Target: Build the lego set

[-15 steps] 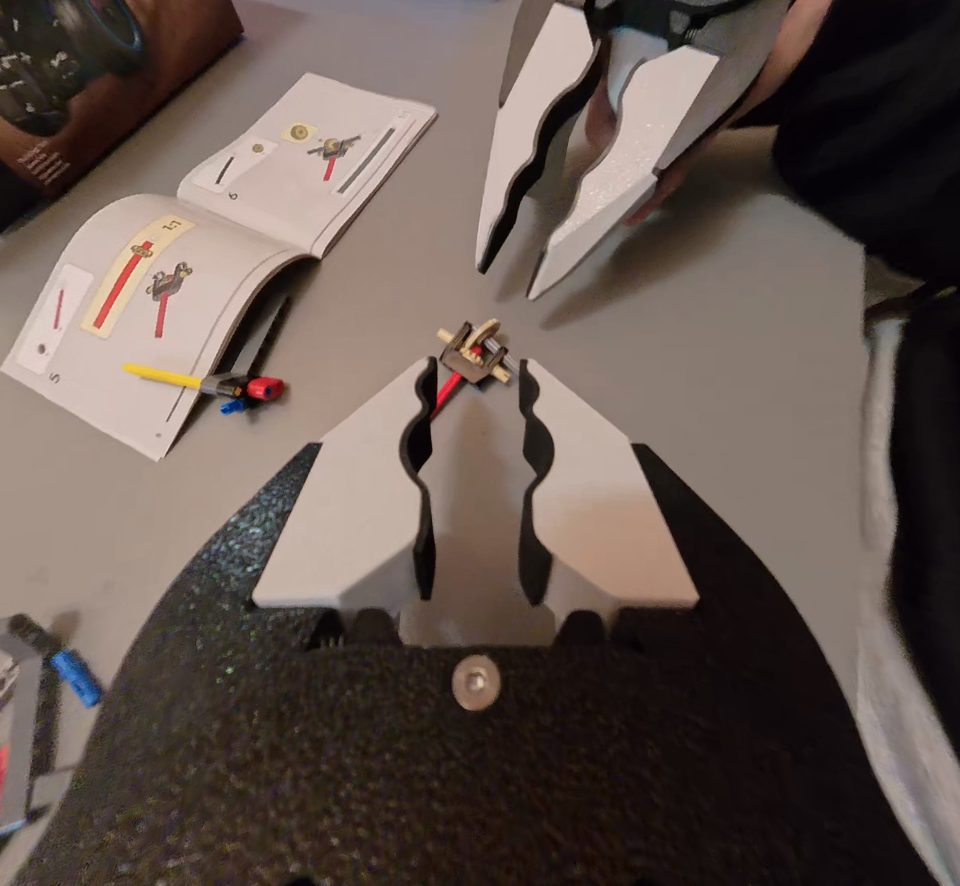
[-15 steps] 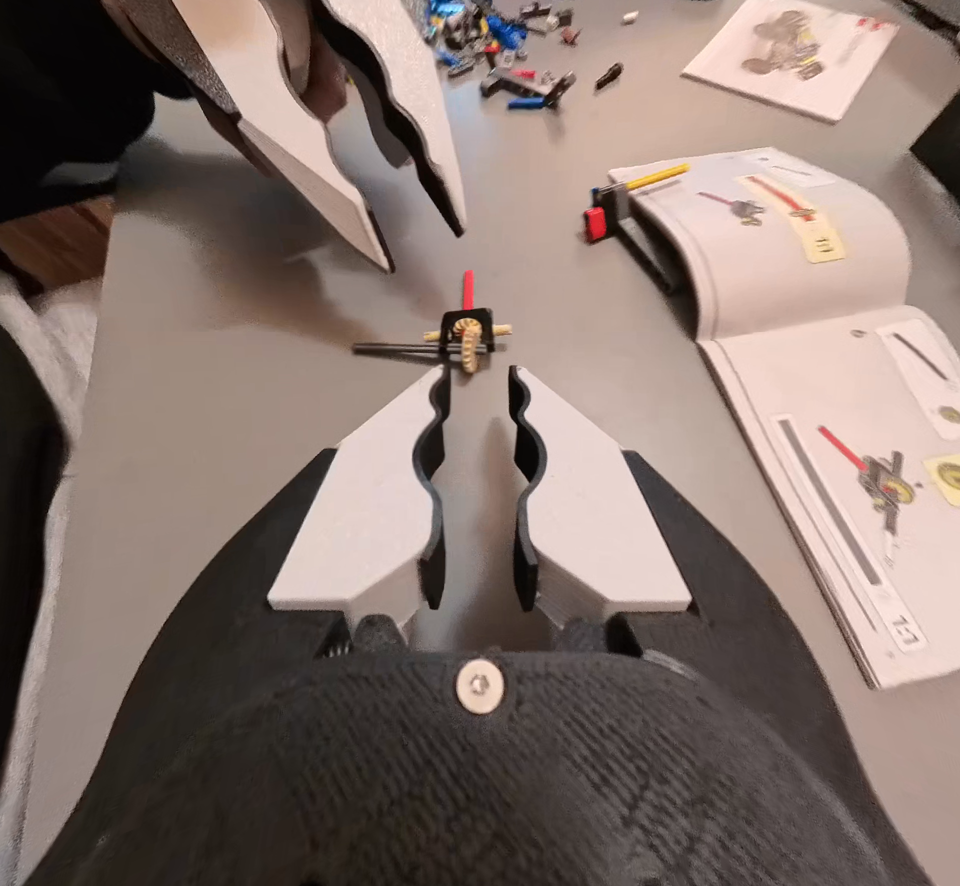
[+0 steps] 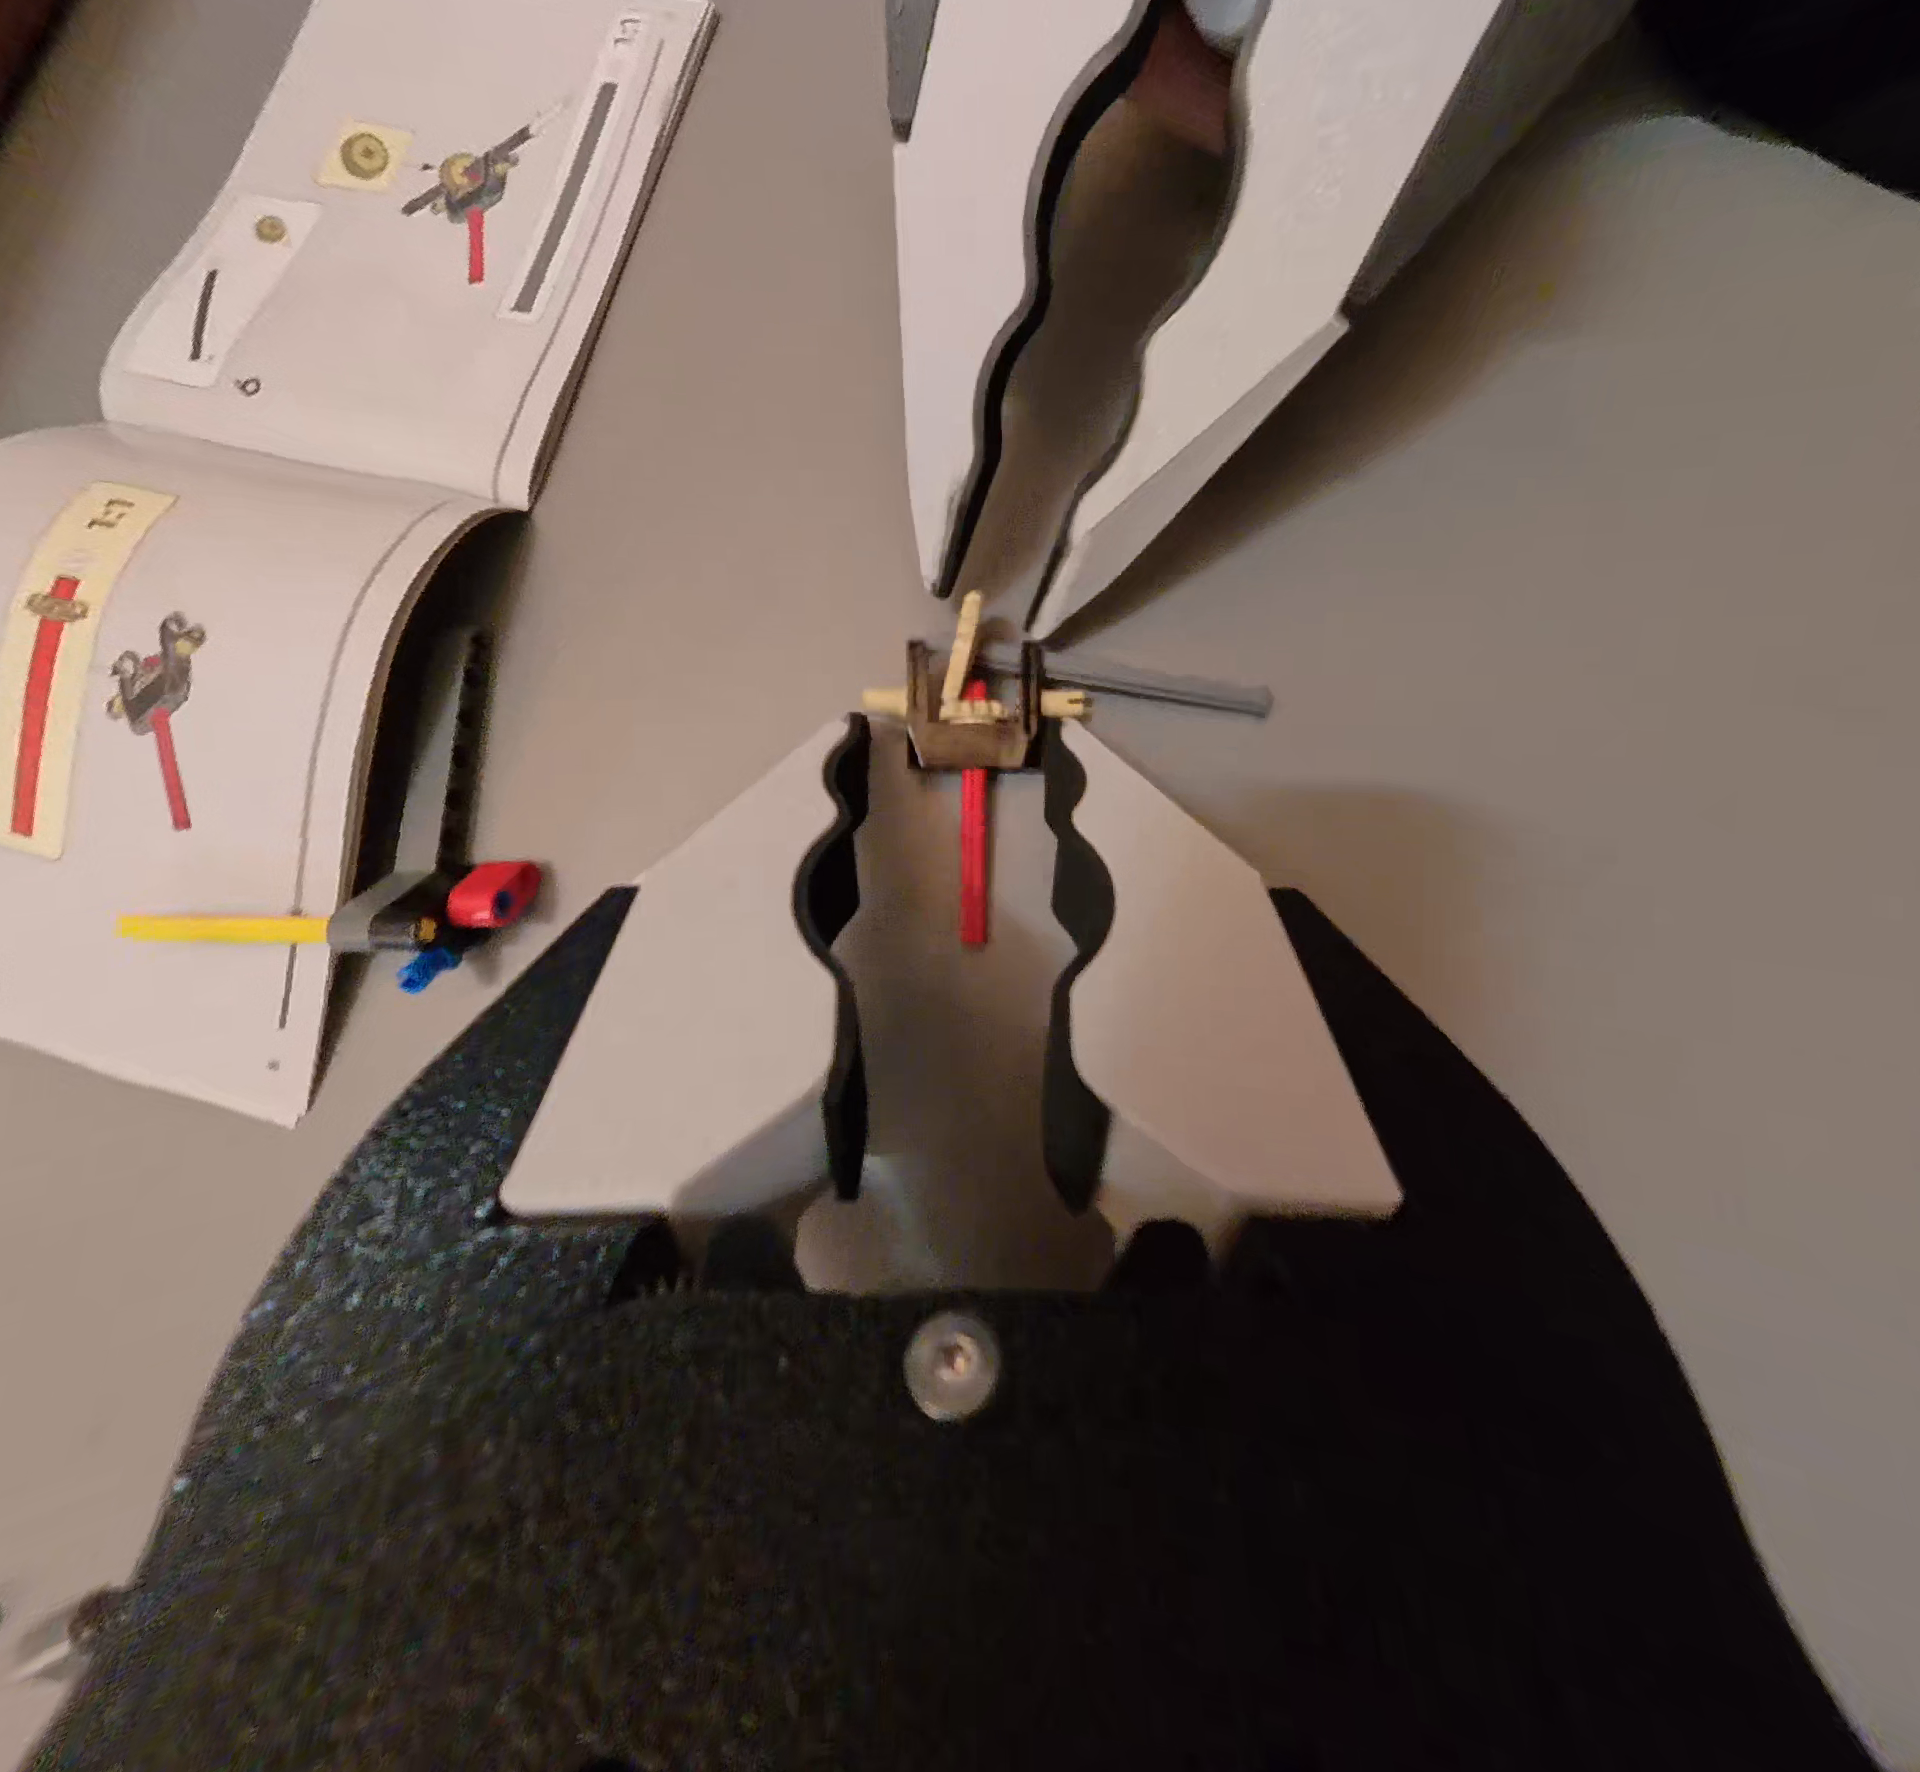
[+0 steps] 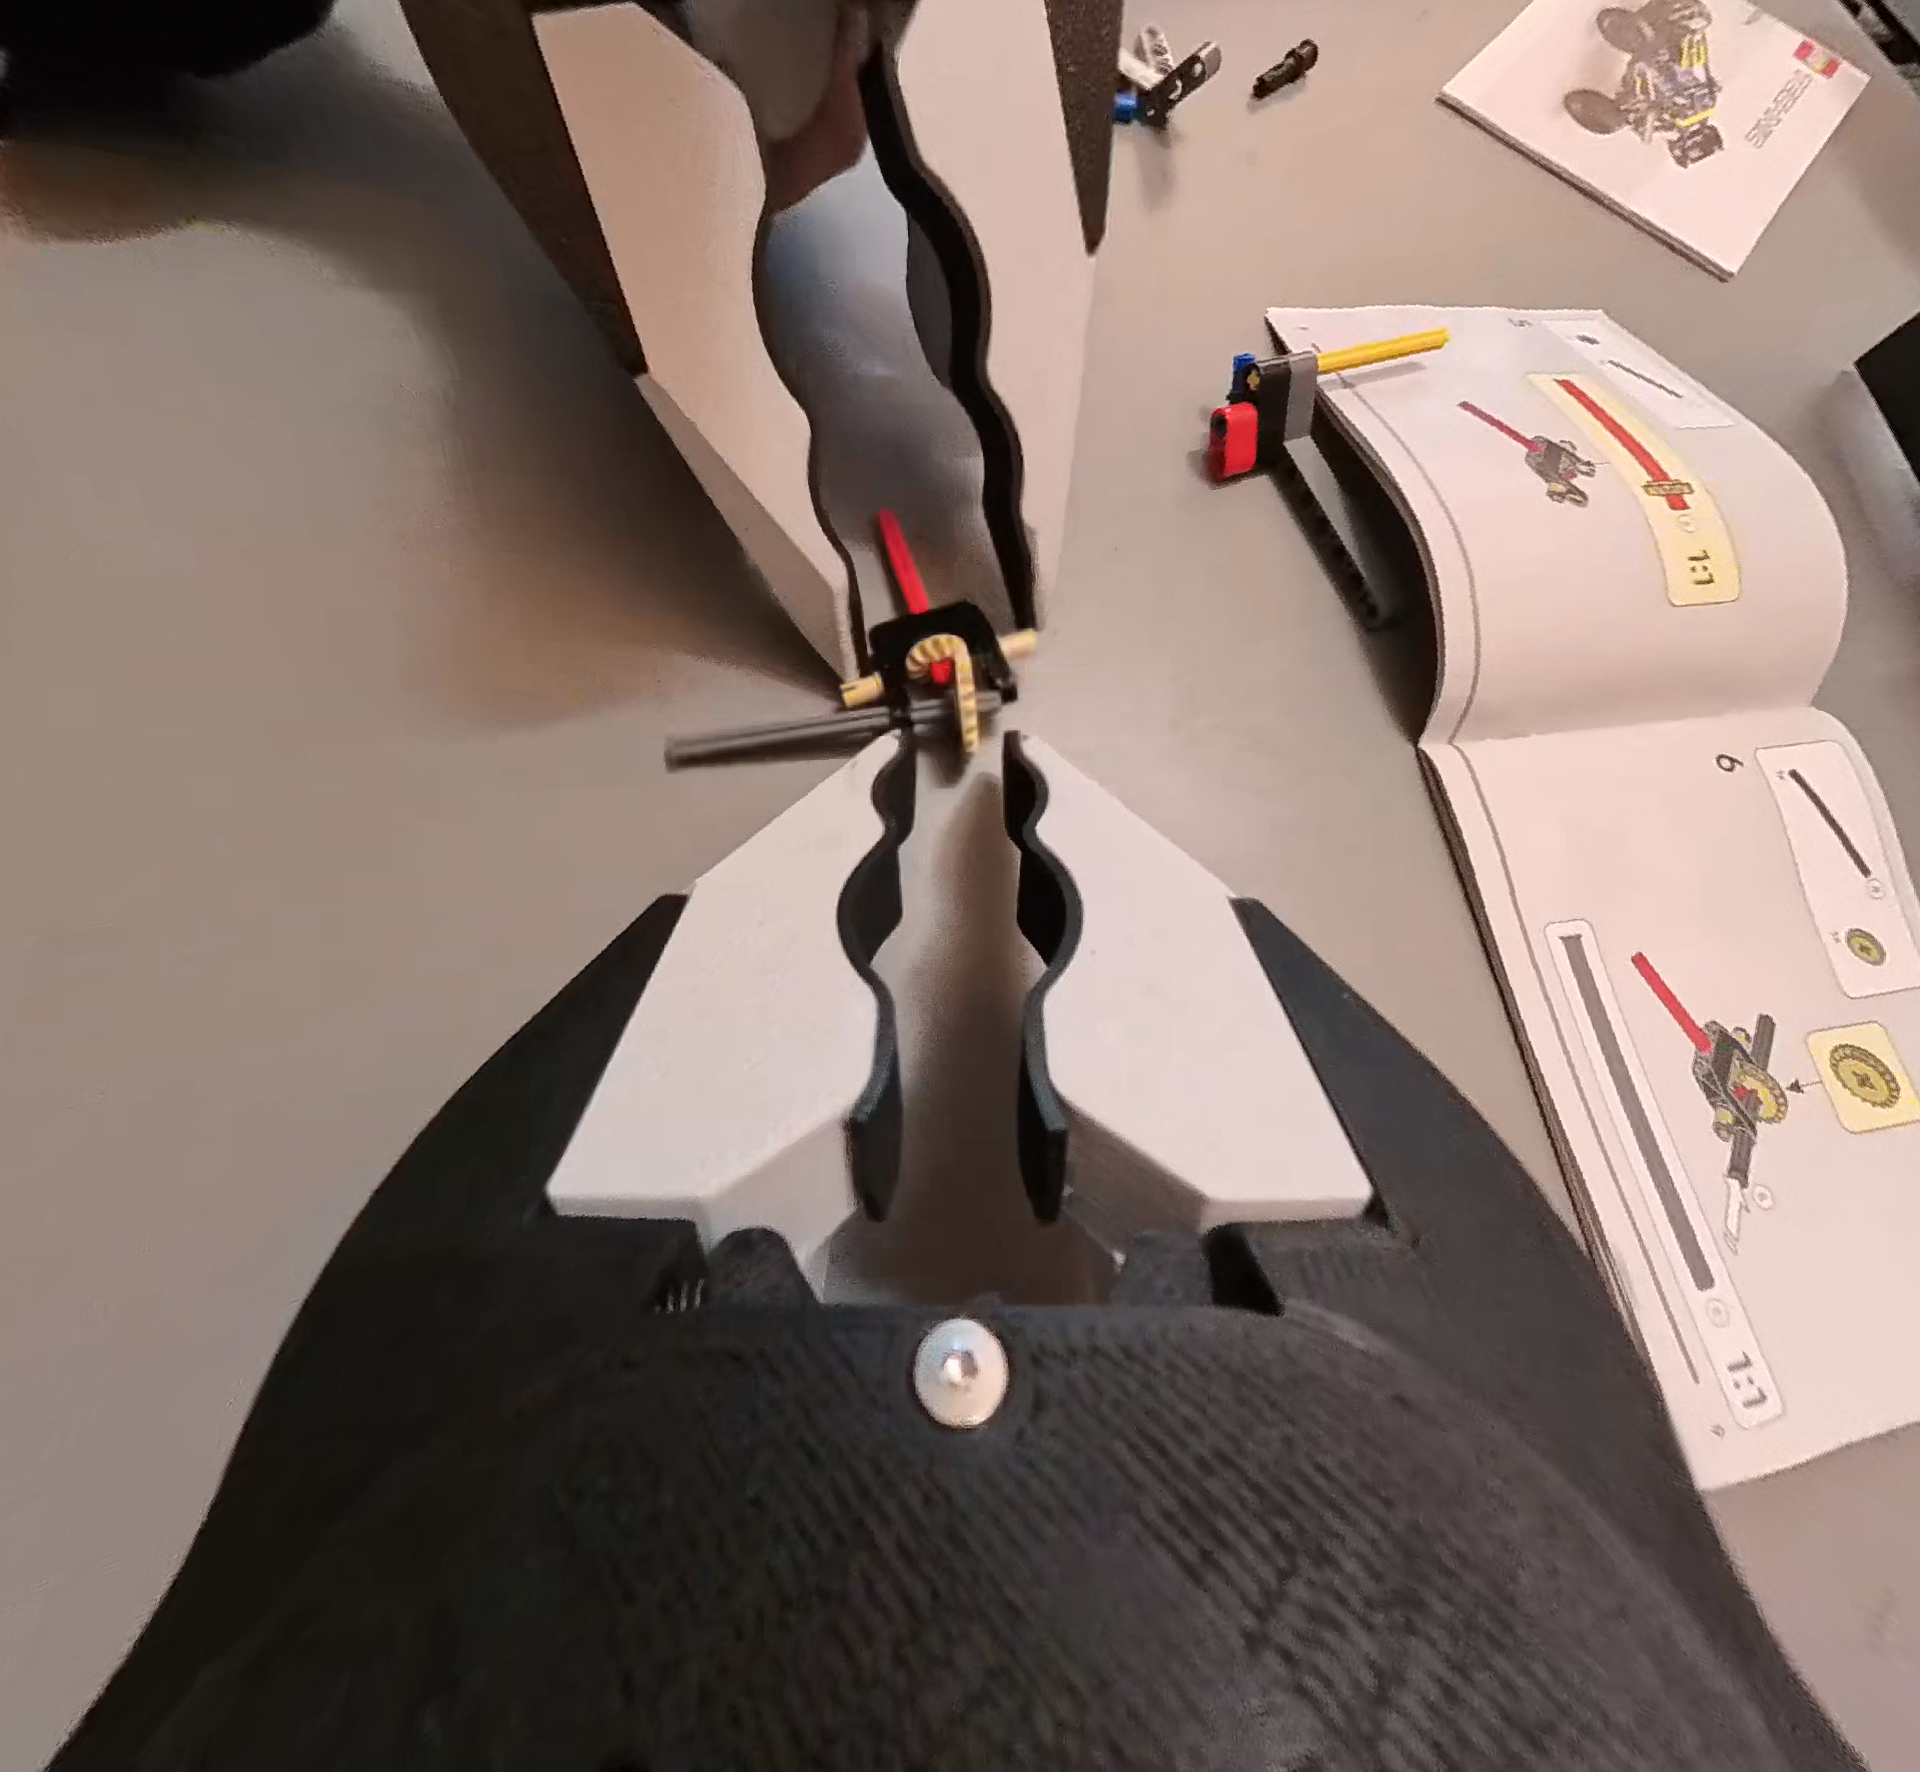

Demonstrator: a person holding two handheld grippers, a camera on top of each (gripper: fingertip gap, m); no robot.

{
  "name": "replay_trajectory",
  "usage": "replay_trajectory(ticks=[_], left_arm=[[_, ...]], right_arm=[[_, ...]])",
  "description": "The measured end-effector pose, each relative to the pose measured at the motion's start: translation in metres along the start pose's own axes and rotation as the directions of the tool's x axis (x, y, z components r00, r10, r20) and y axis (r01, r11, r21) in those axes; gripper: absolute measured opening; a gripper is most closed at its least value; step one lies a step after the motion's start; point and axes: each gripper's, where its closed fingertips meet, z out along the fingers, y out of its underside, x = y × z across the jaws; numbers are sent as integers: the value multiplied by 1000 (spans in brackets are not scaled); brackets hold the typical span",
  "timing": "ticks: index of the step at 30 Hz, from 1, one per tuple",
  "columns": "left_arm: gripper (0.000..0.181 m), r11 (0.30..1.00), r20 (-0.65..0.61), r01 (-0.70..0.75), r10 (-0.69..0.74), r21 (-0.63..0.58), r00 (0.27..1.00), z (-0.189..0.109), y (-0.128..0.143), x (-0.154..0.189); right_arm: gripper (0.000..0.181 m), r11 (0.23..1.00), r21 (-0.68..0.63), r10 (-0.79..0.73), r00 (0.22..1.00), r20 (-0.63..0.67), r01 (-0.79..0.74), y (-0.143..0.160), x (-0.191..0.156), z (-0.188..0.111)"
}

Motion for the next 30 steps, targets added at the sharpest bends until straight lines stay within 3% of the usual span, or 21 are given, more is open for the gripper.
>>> replay_trajectory(ticks=[4, 10, 30], left_arm=[[23, 999, -44, -35, 35, 0, 998, 5, -4, 4], [22, 997, -34, -61, 63, 48, 997, 5, -5, 3], [23, 996, -21, -70, 72, 50, 997, 7, -6, -1]], right_arm=[[2, 999, -51, -21, 1000, -18, 20, 6, 3, 6], [7, 999, -26, -27, 999, -19, 27, 4, 5, 2], [2, 995, -36, -100, 990, -102, 97, 5, 9, 3]])
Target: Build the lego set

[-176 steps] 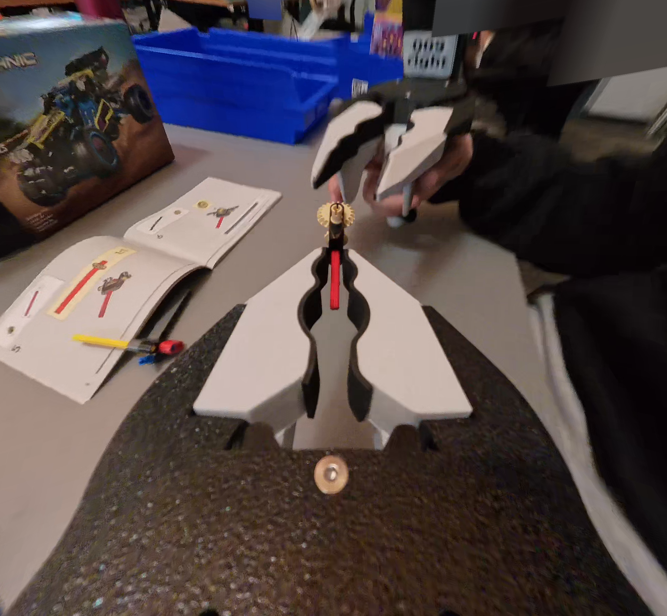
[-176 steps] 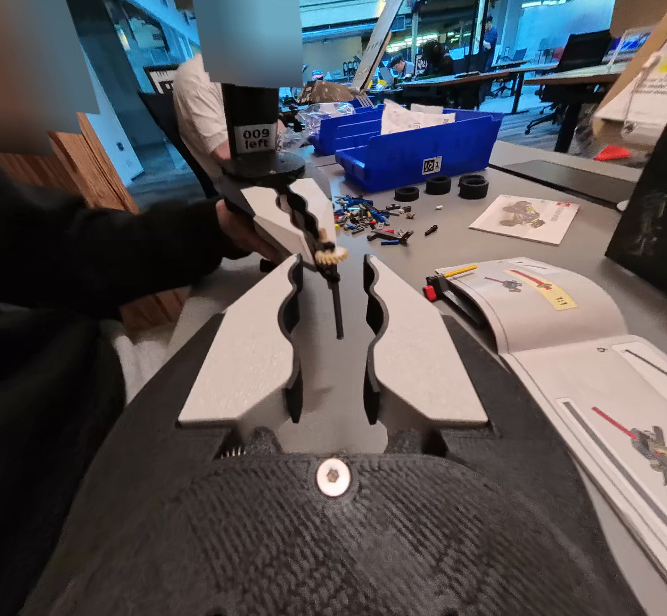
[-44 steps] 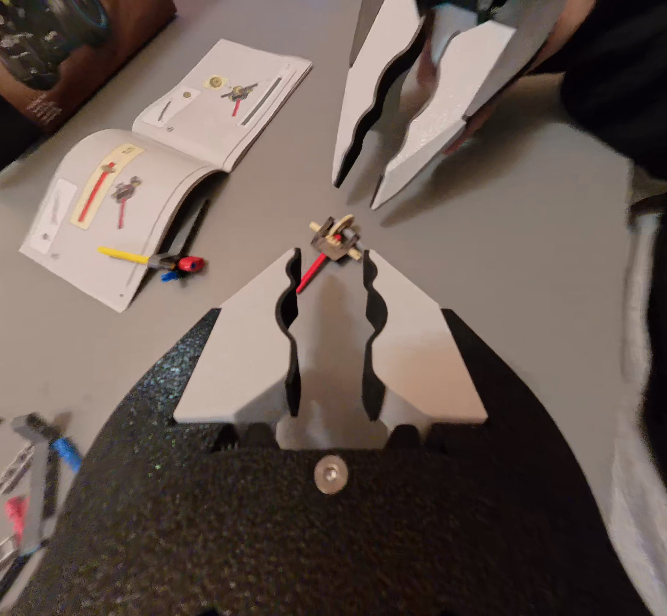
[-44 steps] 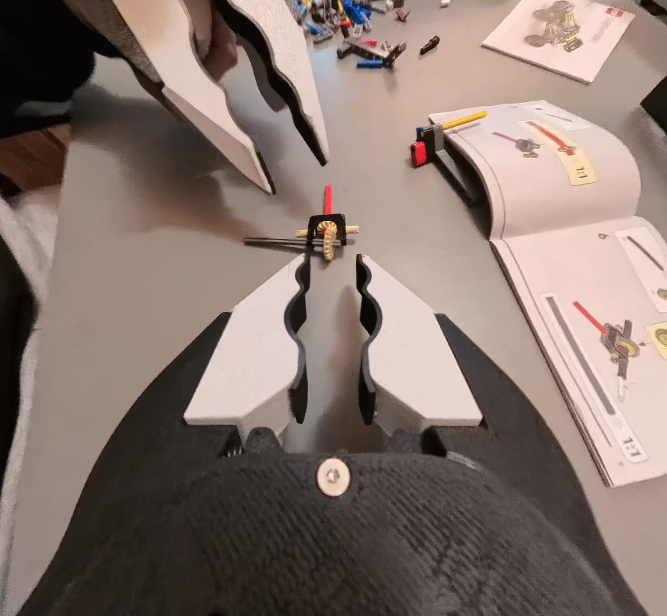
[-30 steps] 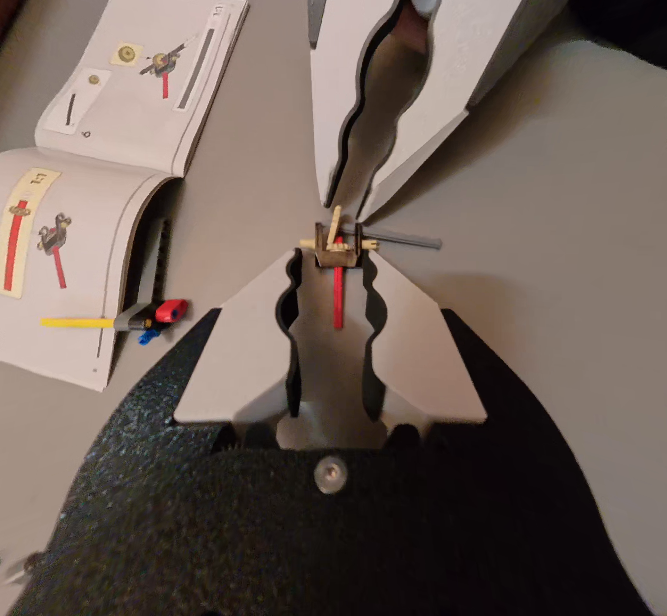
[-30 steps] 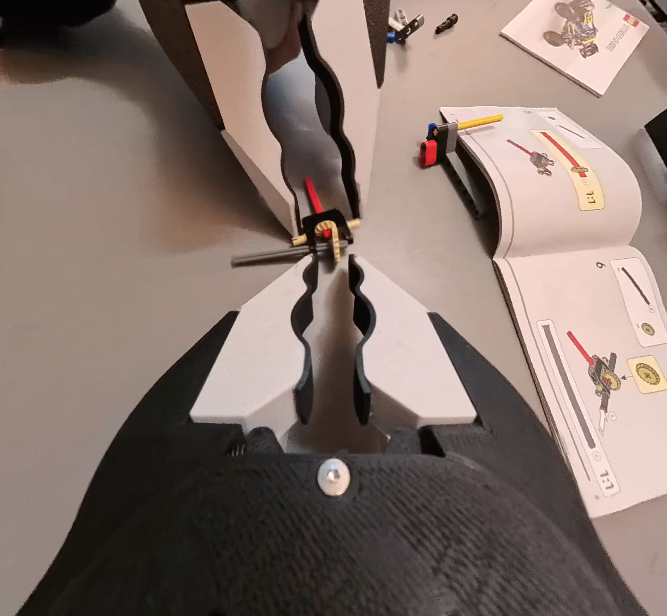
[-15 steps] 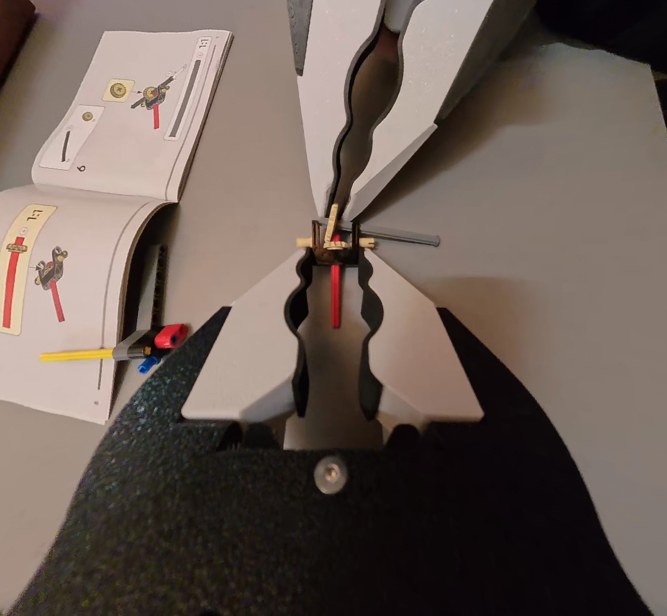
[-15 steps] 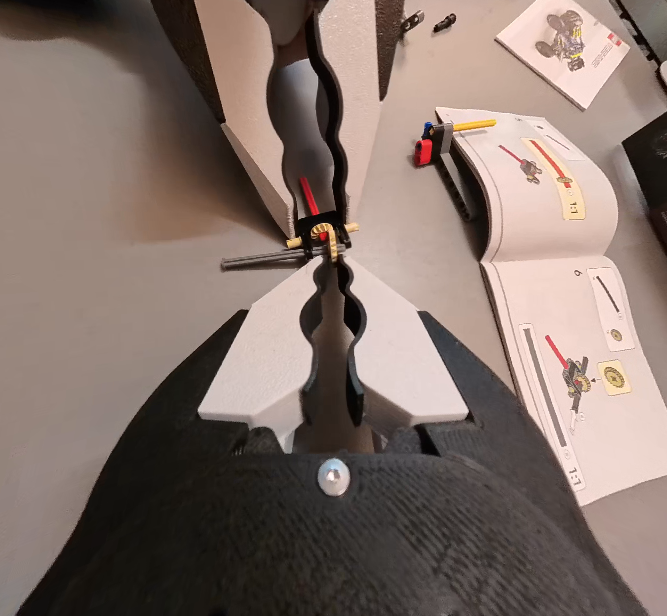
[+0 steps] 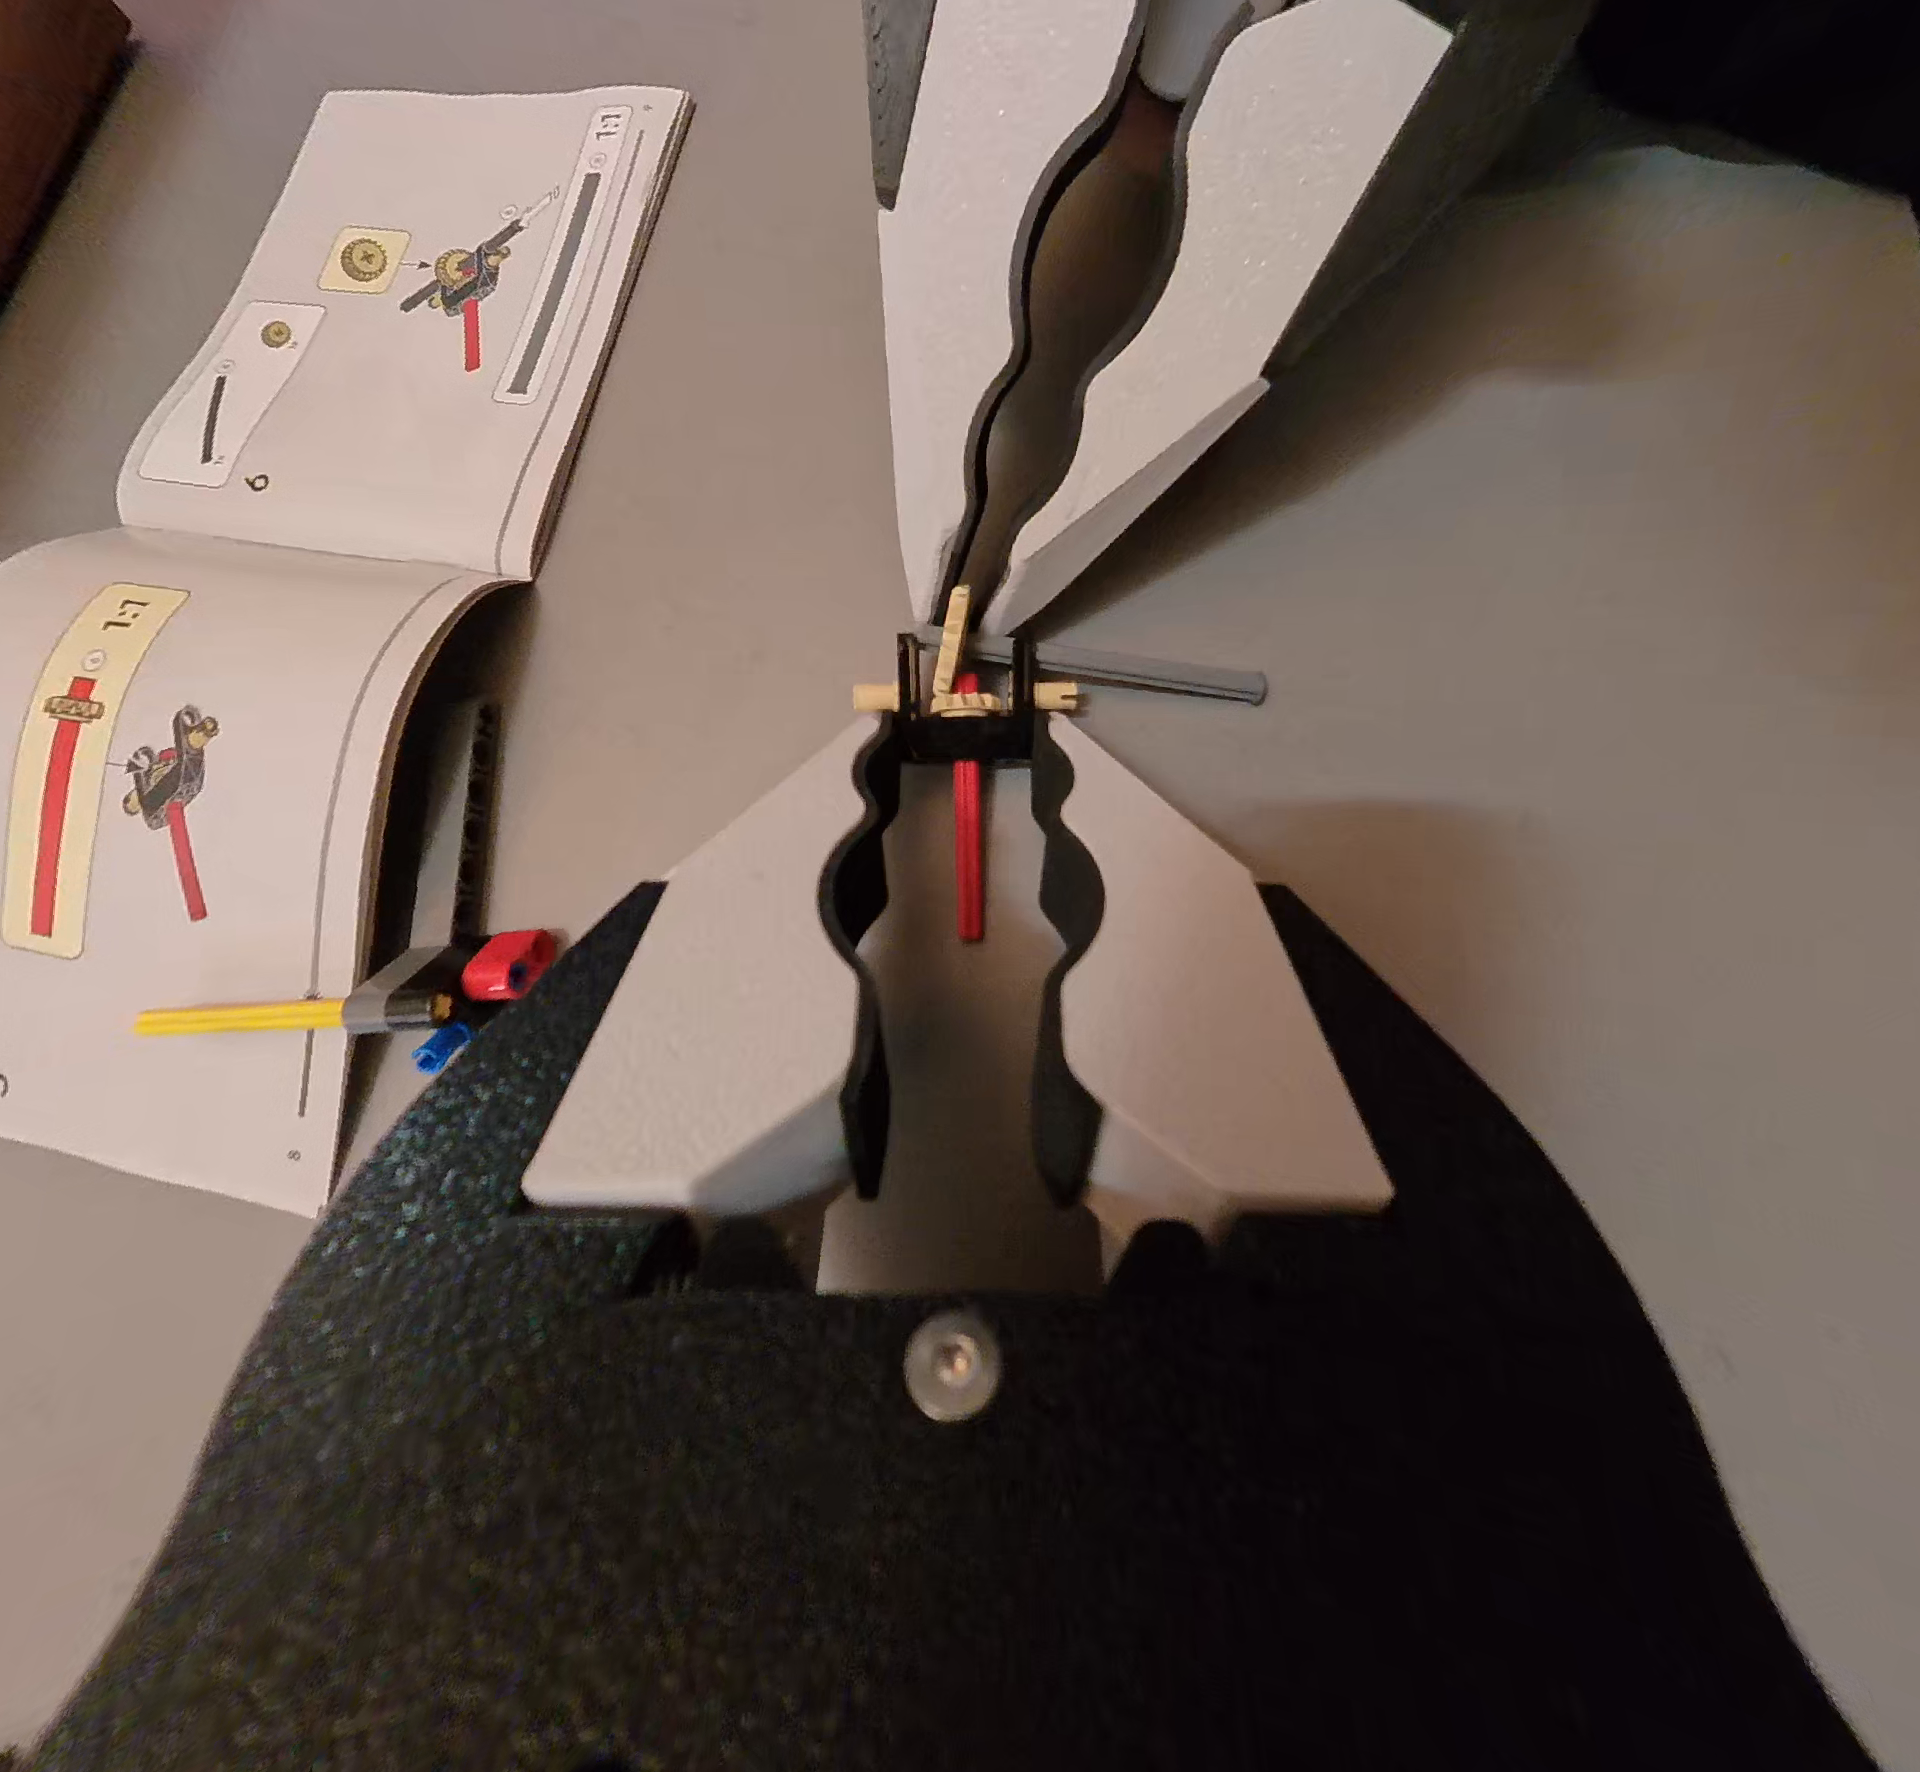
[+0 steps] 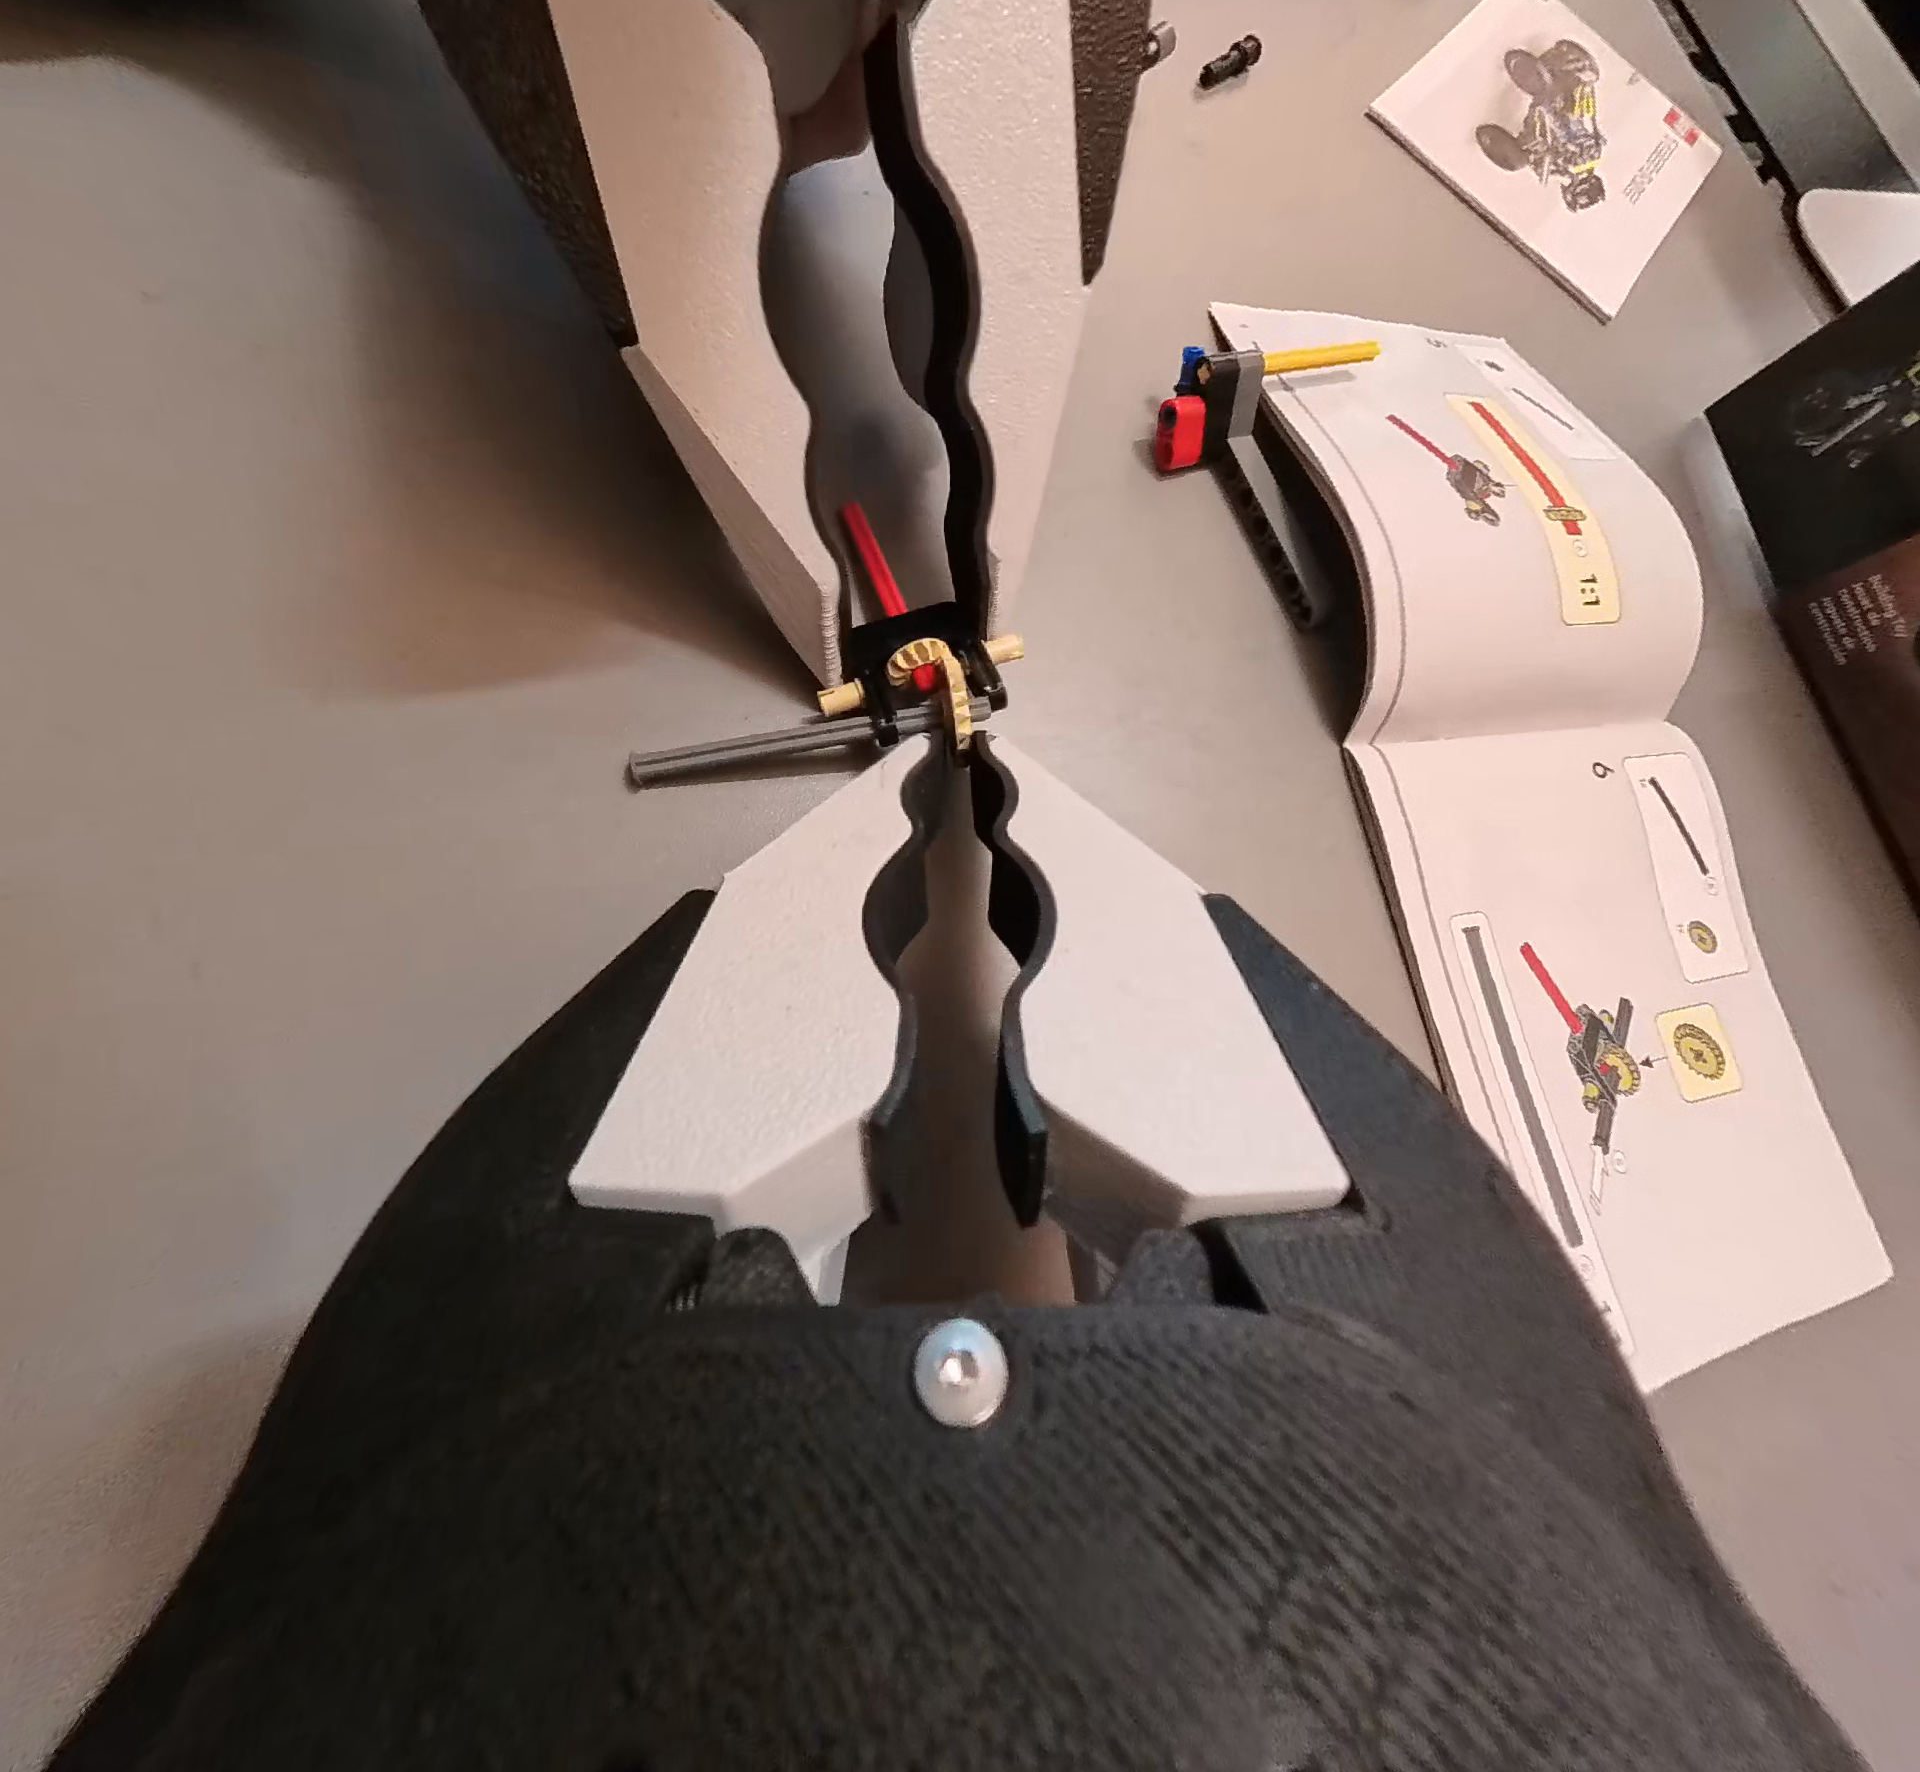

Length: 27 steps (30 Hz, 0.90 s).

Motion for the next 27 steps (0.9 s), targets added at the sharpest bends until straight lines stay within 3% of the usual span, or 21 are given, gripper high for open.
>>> replay_trajectory(ticks=[17, 27], left_arm=[[23, 999, 24, 39, -39, -7, 999, 2, 0, -6], [23, 999, 6, 35, -35, -6, 999, 1, 0, -4]], right_arm=[[1, 997, -28, 74, 994, -86, -77, 4, 11, 1], [1, 1000, -5, 0, 996, -90, 0, 1, 8, -1]])
